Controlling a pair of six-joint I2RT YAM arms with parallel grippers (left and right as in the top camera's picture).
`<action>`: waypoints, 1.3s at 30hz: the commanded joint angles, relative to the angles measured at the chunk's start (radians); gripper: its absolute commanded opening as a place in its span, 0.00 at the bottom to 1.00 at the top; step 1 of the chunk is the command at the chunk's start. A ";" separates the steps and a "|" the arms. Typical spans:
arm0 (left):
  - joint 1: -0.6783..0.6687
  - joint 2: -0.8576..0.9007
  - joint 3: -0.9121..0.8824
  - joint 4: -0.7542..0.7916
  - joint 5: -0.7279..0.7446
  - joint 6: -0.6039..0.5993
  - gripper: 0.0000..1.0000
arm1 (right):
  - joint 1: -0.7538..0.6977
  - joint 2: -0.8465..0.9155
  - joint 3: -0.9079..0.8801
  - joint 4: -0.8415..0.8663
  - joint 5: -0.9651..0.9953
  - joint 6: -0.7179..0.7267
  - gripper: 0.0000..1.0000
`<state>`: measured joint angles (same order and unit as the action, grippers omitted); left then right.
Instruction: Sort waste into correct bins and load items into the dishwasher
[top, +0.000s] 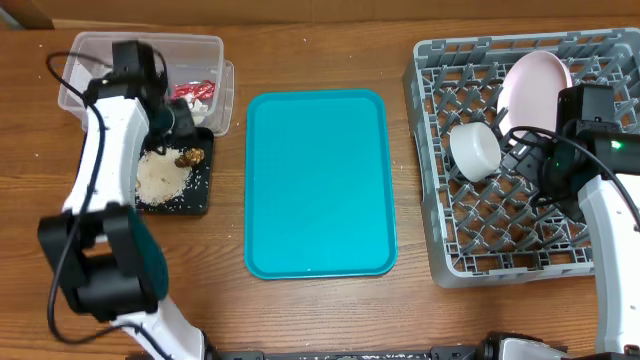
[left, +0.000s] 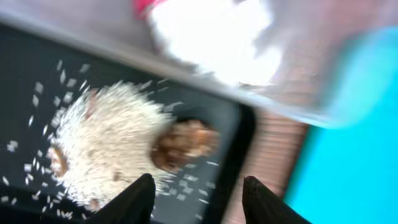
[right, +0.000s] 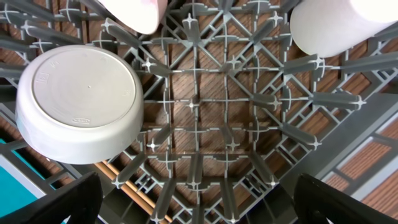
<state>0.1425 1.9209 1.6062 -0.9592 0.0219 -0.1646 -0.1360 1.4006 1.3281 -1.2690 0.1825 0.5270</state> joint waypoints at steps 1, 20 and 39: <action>-0.103 -0.148 0.051 -0.058 0.182 0.203 0.34 | -0.002 -0.018 0.002 0.007 -0.004 -0.011 1.00; -0.956 -0.143 -0.311 -0.317 0.267 0.304 0.04 | -0.002 -0.018 0.002 0.006 -0.004 -0.012 1.00; -0.985 -0.143 -0.554 -0.153 0.283 0.180 0.05 | -0.002 -0.018 0.002 0.002 -0.005 -0.011 1.00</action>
<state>-0.8440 1.7721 1.0615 -1.1175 0.3145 0.0528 -0.1360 1.4006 1.3281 -1.2709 0.1825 0.5270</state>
